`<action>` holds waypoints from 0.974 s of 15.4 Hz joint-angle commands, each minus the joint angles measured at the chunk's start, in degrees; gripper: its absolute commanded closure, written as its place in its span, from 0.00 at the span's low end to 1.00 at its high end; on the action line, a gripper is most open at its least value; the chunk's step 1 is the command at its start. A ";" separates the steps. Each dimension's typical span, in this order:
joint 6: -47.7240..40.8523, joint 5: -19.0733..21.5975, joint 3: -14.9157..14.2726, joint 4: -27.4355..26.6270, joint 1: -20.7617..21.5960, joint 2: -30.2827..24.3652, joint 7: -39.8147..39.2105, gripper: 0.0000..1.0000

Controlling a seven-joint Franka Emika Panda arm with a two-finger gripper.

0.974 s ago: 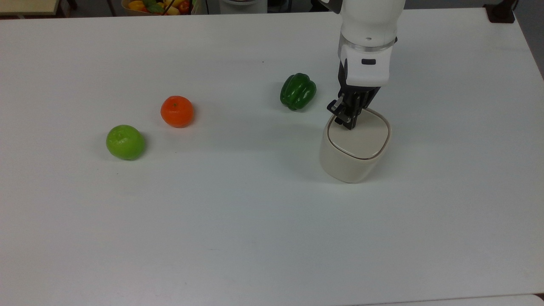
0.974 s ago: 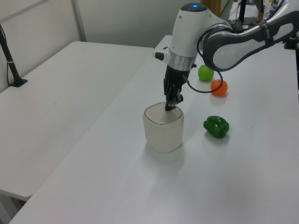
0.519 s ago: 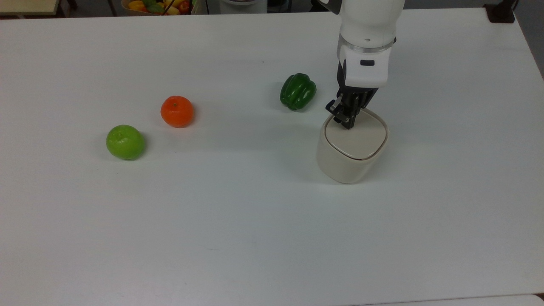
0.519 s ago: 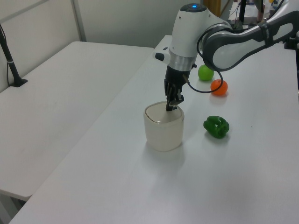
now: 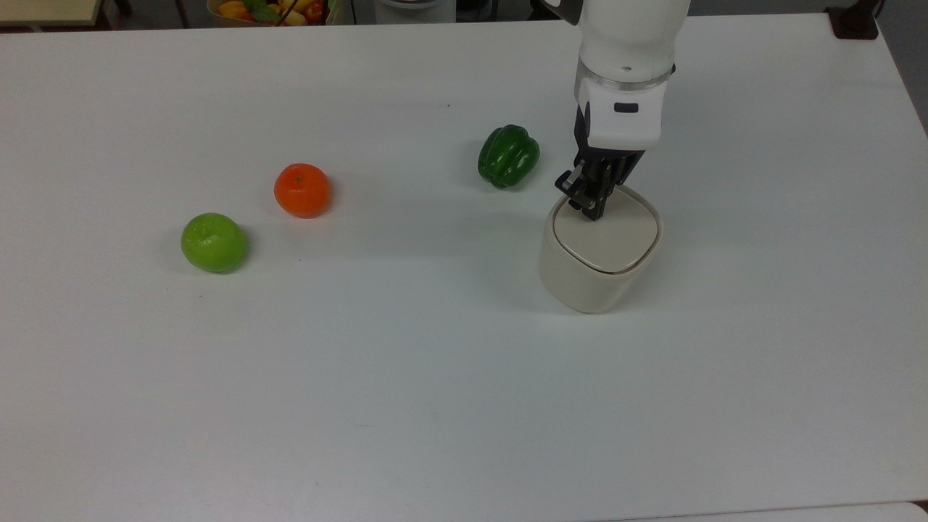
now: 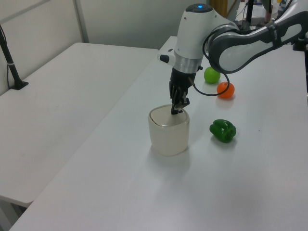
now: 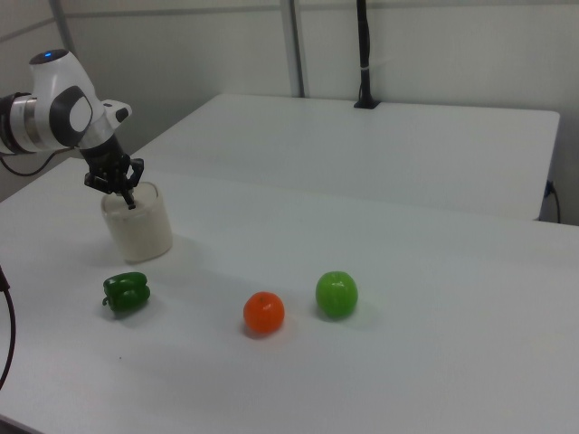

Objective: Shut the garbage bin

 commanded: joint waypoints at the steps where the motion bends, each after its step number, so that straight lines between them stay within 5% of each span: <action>1: -1.72 -0.38 -0.18 -1.08 0.42 0.25 -0.19 1.00; 10: -11.11 1.20 -0.53 -0.56 -1.42 -8.35 0.51 1.00; 15: -21.38 0.94 -0.62 -0.12 -6.16 -14.59 9.03 1.00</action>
